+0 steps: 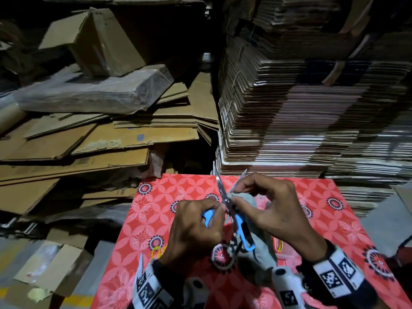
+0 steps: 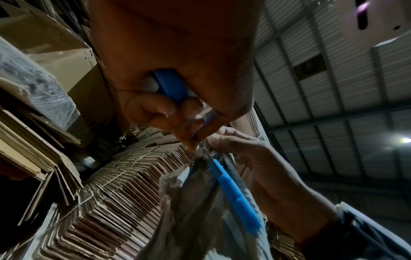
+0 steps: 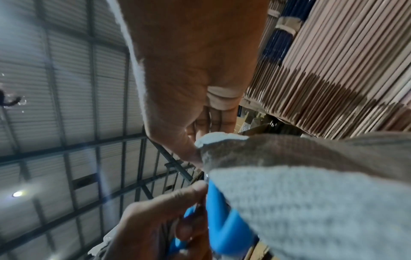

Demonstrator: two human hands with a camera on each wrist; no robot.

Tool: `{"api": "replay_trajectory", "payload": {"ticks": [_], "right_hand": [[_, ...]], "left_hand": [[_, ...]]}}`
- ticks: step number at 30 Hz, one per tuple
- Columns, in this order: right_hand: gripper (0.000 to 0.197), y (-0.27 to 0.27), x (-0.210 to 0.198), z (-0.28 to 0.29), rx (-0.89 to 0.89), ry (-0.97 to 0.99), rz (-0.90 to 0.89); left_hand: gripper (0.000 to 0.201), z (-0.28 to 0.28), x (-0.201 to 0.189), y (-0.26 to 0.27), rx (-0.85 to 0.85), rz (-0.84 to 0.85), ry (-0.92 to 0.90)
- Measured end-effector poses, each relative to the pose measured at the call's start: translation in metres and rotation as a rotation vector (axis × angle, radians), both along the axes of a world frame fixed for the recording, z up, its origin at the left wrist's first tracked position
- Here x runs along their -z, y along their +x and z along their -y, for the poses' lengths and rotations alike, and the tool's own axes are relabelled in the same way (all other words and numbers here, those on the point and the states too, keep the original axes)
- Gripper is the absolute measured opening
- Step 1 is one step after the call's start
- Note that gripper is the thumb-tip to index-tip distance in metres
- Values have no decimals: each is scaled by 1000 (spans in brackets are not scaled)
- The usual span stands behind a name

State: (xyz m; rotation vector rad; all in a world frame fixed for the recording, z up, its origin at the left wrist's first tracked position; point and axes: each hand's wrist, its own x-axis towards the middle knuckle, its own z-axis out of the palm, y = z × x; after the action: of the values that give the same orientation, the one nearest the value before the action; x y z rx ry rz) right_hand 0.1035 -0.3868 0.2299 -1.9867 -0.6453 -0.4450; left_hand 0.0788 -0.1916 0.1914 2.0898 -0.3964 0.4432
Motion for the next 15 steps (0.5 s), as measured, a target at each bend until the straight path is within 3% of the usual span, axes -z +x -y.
{"api": "replay_trajectory", "payload": {"ticks": [8,15], "right_hand": [[20,17,0,7,283,96,150],[25,0,16,-5,80,-59,150]], "left_hand": [[46,-2,3,0,11,65,40],[38,-8,8,5,-16,61,60]]}}
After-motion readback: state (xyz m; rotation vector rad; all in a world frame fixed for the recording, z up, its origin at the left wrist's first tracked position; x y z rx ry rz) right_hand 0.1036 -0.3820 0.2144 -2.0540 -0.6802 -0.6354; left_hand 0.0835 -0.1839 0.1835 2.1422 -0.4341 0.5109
